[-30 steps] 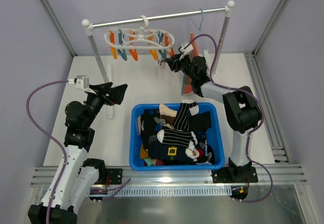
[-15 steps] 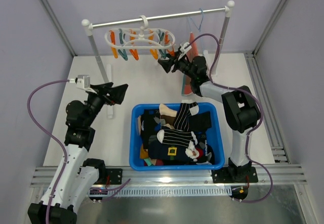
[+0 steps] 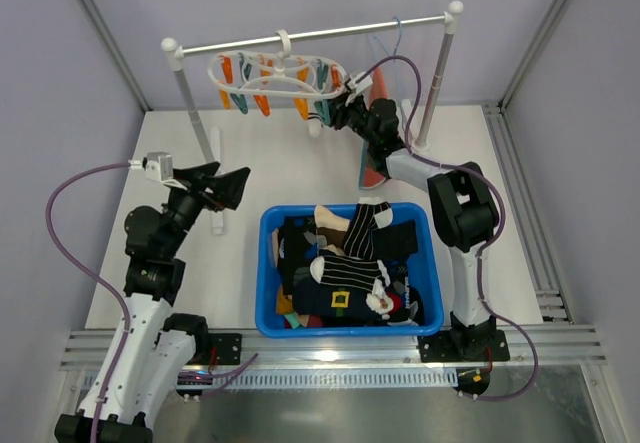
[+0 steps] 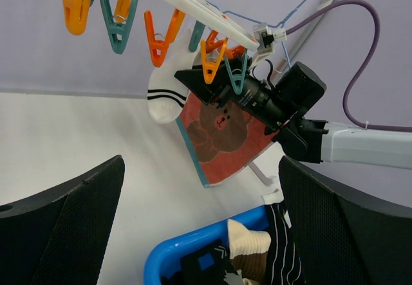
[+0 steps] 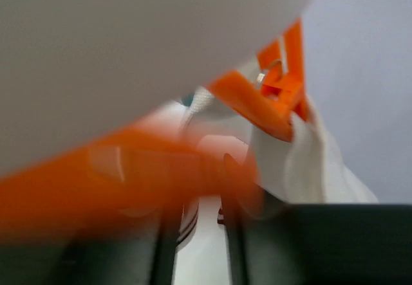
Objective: Remove the socks clipped to the hanger
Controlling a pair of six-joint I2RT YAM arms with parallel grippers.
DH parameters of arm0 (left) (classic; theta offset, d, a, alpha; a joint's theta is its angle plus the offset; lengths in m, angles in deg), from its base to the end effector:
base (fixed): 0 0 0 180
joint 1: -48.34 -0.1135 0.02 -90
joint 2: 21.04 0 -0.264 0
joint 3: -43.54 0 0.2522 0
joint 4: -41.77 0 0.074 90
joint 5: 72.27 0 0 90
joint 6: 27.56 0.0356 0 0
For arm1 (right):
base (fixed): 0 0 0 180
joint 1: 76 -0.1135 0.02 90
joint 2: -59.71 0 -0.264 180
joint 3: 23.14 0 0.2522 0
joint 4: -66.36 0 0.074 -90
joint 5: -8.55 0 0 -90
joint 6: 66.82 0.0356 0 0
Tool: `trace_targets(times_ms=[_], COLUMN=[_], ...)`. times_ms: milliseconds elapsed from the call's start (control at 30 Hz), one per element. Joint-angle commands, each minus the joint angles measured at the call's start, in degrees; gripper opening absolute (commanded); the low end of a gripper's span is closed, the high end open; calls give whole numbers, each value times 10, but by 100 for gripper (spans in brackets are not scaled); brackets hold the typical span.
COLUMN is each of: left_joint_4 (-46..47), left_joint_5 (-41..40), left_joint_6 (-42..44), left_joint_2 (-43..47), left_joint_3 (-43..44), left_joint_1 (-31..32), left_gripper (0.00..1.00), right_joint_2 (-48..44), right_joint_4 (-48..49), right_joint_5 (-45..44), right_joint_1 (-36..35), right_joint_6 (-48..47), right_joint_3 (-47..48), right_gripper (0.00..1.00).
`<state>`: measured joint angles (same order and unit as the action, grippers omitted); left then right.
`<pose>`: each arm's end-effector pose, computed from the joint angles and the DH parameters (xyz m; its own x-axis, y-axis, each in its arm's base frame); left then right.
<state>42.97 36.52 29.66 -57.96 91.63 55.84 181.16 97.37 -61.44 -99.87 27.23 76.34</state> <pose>0.1587 -0.0325 0.3440 -0.0572 -0.5095 -0.8586 0.4811 0.7395 -0.4708 0.4502 0.2126 0.2612 0.0946 0.1145 -0.9889 -0.6977 0.7162 0.0161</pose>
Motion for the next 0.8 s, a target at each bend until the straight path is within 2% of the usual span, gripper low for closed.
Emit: trace_targets(times_ms=[0,100,167,400,767], left_joint_4=[17,17,16,19,26], left_joint_5=[-2,-2,-2,1,7], left_joint_6=[4,5,5,4,2], left_joint_2=[12,16,16,3,6], left_joint_3=[-2,-4,-4,-1,-4], left_joint_1=[2,2,2,2,4], left_gripper=[99,100,100,100,100], right_joint_2=[12,19,22,-21,-193], right_joint_4=[-24,-29,-27,41,161], right_joint_5=[-42,-63,-69,-67,-81], right_joint_1=[-2,-2,-1,-1,-13], right_joint_6=[-12,-17,-22,-22,-33], right_joint_3=[46,52,52,-26,-259], right_gripper=[26,7,4,4,4])
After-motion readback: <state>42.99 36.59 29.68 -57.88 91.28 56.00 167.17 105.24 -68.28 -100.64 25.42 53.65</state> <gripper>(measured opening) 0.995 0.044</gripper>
